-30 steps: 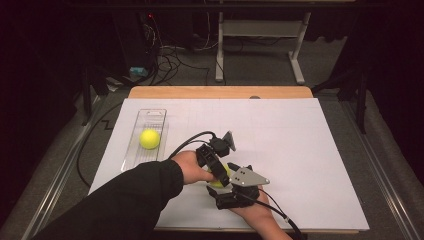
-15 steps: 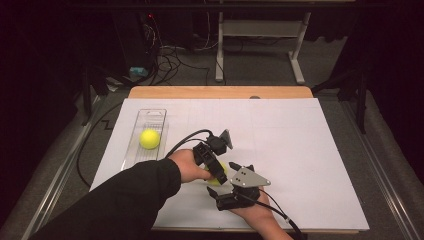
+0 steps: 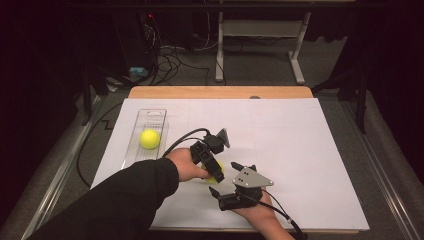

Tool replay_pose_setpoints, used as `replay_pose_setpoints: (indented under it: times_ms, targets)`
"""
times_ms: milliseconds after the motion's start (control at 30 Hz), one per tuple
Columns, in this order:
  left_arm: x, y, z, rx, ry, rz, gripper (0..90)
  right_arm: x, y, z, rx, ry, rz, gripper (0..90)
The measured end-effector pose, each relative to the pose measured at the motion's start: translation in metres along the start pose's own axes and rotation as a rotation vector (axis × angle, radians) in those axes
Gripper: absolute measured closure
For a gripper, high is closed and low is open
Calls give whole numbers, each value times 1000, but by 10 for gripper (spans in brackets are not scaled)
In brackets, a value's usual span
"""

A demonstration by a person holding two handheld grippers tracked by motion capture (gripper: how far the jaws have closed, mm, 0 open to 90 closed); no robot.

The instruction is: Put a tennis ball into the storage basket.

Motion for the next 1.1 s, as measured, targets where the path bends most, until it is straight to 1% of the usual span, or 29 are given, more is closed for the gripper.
replay_pose_setpoints:
  times_ms: [100,133,167,200,233,267,333,367,400,467,533,600,667,733,767,833,1033,1100]
  targets:
    - [0,0,1,5,0,-2,266,3,-2,-3,6,-3,3,0]
    - [1,0,2,2,2,3,265,4,-1,-3,-3,-2,-3,0]
    - [0,0,2,7,1,-1,265,6,-2,-5,6,-13,3,0]
    - [1,-1,3,9,4,-4,266,7,-3,-6,3,-19,3,0]
    - [1,-1,4,6,7,2,265,9,-3,-7,-17,-22,2,0]
    - [2,-1,4,12,8,-3,265,10,-4,-9,-2,-15,1,0]
    - [3,-2,6,14,11,-3,265,14,-4,-15,-9,-28,-8,0]
    - [4,-3,7,12,13,1,265,16,-5,-18,-21,-43,-7,0]
    - [4,-3,8,12,15,-2,265,19,-5,-22,-10,-48,-12,0]
    - [5,-4,8,20,13,-9,265,23,-6,-29,-28,-67,-18,0]
    - [6,-4,9,19,13,-10,265,28,-7,-36,-27,-82,-24,0]
    - [6,-4,9,23,15,-12,265,32,-9,-42,-49,-98,-25,0]
    - [6,-4,10,23,16,-8,265,36,-13,-50,-42,-115,-16,0]
    - [6,-4,10,24,17,-9,265,39,-16,-56,-60,-132,-18,0]
    - [6,-5,10,23,17,-8,265,41,-17,-59,-60,-142,-19,0]
    - [7,-5,12,27,22,-11,265,46,-19,-65,-81,-161,-22,0]
    - [9,-9,17,34,40,-2,265,63,-28,-84,-101,-216,-22,0]
    - [9,-10,19,41,42,-7,266,68,-31,-89,-107,-232,-22,0]
Point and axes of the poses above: each handheld gripper's, and its own axes: x roughly backward along the jaws, y roughly out of its top, z roughly to its left, the point moved 8 cm from there along -x, roughly forward along the jaws, and after that the axes turned 1 degree about -y, right-handed, at the moved point
